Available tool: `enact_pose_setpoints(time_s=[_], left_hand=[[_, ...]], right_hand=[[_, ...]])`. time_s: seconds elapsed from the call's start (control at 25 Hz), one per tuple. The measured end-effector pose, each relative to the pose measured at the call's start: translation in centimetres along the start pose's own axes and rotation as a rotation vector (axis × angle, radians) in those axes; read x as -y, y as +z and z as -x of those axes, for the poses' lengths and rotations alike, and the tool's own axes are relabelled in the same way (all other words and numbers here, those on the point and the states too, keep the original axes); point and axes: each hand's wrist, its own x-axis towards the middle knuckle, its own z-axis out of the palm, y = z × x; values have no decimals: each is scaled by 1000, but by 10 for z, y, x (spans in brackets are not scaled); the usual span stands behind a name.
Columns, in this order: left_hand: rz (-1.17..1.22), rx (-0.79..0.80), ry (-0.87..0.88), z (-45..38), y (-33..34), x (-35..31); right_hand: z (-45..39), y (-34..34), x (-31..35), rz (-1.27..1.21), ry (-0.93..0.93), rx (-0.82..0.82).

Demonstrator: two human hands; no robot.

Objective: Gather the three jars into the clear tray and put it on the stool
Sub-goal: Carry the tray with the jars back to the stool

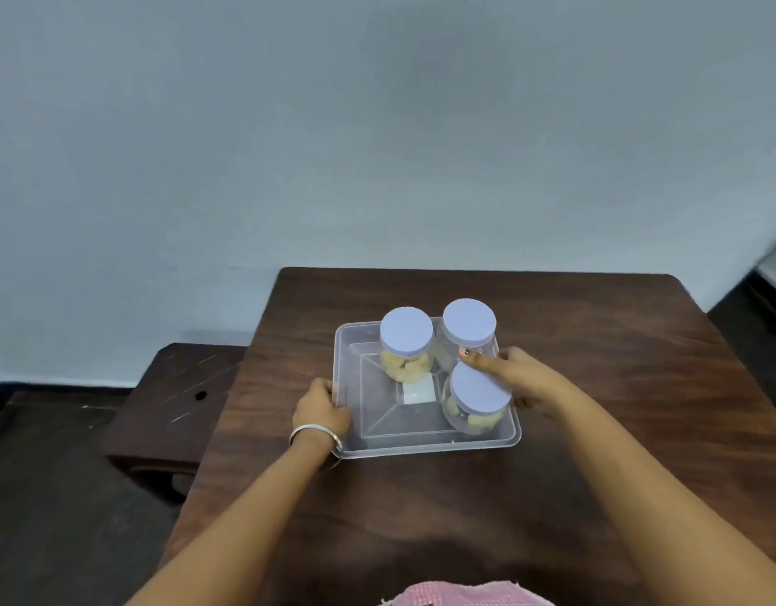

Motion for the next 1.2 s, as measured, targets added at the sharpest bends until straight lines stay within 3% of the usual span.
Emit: enact_pose_setpoints(time_s=[0.32,0.72,0.92,1.2], left_hand=[[102,-247,-128,-57,-144,85],[65,-377,-205,-187,-295,204],[-27,-213,-217,-257,-314,249],[39,89,-377,-310,-279,310]], right_hand=[[-53,151,106,2,-130,259],[-124,360,188,-47,-104,363],[-169,435,173,-96,100,344],[-217,489,121,-156,371,215]])
